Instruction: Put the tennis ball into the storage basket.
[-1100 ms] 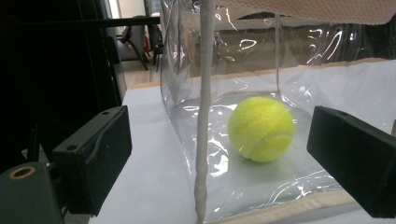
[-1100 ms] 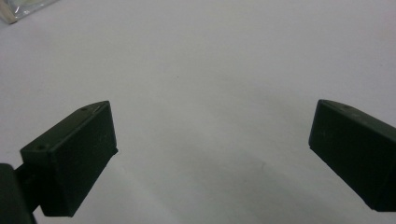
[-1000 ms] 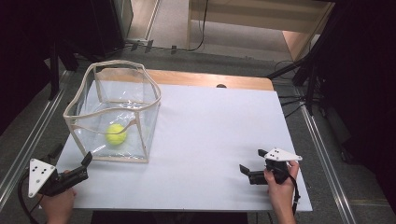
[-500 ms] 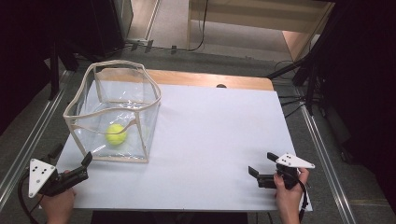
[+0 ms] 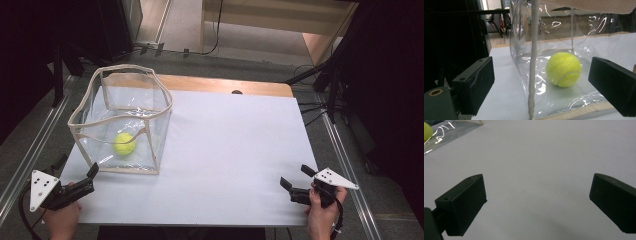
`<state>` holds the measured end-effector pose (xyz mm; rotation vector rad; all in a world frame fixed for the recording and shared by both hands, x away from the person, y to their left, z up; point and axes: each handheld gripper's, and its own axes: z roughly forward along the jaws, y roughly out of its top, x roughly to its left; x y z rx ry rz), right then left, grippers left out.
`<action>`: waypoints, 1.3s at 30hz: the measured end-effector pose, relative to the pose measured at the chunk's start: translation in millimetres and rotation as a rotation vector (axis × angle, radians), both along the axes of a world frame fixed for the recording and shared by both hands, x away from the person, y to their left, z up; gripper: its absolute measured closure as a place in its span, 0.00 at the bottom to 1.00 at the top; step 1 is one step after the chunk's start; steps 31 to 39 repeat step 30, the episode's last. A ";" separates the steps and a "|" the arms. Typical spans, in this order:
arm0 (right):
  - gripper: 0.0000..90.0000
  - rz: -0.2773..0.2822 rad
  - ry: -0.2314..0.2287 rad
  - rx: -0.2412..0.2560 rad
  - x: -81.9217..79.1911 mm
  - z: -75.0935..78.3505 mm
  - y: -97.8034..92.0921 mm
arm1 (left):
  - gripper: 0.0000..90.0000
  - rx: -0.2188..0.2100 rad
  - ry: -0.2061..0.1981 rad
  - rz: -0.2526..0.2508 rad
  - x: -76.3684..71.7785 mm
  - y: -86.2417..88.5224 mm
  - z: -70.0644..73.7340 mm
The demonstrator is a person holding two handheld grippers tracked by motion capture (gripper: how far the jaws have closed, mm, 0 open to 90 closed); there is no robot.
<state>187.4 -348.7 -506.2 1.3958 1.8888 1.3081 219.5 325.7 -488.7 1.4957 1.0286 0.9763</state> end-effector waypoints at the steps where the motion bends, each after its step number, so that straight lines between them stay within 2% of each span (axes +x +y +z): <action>1: 0.00 0.000 0.000 0.000 0.0 0.0 0.0 | 0.08 0.000 0.000 0.000 0.0 0.0 0.0; 12: 0.00 -0.041 -0.030 -0.004 -7.0 -2.7 -9.2 | 0.08 -0.003 -0.001 -0.001 0.0 0.2 0.0; 16: 0.00 -0.052 -0.057 -0.003 -9.3 -2.3 -12.9 | 0.08 -0.002 -0.001 -0.001 0.0 0.2 0.0; 26: 0.00 -0.038 -0.055 -0.029 -7.8 -4.4 -8.6 | 0.08 -0.003 -0.001 0.001 0.2 -0.4 -0.1; 30: 0.00 -0.039 -0.037 -0.028 -5.3 -4.9 -6.1 | 0.08 -0.001 -0.001 0.000 0.3 -0.1 0.0; 39: 0.00 -0.039 -0.037 -0.028 -5.3 -4.9 -6.1 | 0.08 -0.001 -0.001 0.000 0.3 -0.1 0.0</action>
